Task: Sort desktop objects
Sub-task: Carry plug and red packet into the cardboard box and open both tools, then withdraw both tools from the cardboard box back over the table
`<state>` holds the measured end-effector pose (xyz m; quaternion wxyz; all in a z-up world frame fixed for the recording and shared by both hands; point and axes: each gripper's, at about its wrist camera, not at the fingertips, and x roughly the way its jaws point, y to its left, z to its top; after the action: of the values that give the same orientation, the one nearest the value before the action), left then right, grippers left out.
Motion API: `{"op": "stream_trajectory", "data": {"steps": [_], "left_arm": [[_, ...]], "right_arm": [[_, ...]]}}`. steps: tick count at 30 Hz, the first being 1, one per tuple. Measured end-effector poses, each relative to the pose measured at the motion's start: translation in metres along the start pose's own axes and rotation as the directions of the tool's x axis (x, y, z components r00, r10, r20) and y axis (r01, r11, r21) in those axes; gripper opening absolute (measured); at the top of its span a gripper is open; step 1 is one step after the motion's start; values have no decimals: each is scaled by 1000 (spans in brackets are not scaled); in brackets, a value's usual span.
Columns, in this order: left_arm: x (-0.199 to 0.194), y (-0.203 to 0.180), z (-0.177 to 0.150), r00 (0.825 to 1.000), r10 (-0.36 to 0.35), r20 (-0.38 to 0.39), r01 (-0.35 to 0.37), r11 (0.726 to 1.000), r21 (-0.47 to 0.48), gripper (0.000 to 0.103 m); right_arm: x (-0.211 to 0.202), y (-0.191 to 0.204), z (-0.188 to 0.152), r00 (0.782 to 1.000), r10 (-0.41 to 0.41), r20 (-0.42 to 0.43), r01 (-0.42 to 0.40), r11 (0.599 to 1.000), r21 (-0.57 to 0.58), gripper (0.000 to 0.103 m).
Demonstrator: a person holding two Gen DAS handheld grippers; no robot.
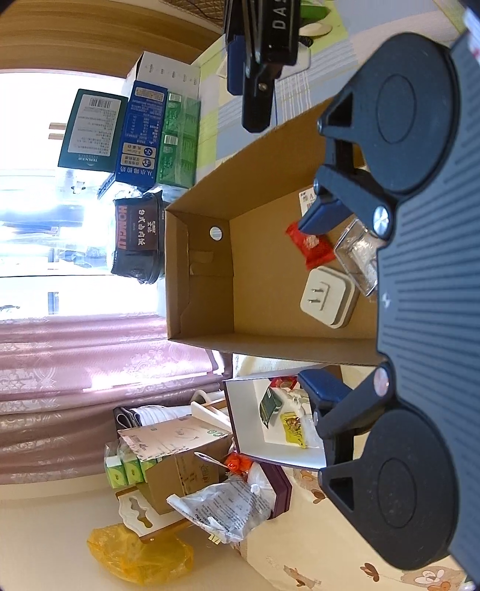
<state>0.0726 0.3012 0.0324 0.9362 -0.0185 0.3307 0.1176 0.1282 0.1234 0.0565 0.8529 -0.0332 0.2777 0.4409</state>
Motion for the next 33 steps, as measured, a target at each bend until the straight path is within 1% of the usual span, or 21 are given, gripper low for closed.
{"op": "stream_trajectory", "data": {"steps": [6,9,12,14,16,20,24,26,29,33], "left_arm": [[-21,-12,-2,1000,-5,6,5,1000,-9,79],[-32,-21,-4,1000,-8,14,8,1000,-6,82],[-42,-32,-7,1000,-18,17,18,1000,-5,83],[-49,-40,-9,999,-26,21,26,1000,-5,85],[-55,-48,-11,999,-34,27,34,999,-11,88],[-69,-67,-14,998,-52,37,52,999,5,93],[-80,-86,-15,997,-64,52,63,998,26,97],[-85,-95,-16,996,-69,60,67,997,36,101],[-89,-109,-17,994,-87,63,85,995,44,102],[-93,-129,-20,991,-122,57,119,992,52,102]], "right_arm": [[-33,-4,-4,1000,-19,19,19,1000,10,73],[-51,-9,-8,999,-37,24,36,999,19,77],[-69,-17,-12,998,-55,33,54,998,37,83],[-82,-22,-14,997,-70,43,68,997,47,92],[-95,-28,-18,995,-90,54,87,995,50,96],[-117,-44,-24,991,-120,61,115,990,83,100],[-140,-61,-32,986,-153,63,145,983,115,101],[-151,-70,-36,983,-170,63,161,979,128,101],[-169,-84,-48,978,-202,52,192,970,146,101],[-192,-107,-74,967,-253,18,246,954,169,101]]}}
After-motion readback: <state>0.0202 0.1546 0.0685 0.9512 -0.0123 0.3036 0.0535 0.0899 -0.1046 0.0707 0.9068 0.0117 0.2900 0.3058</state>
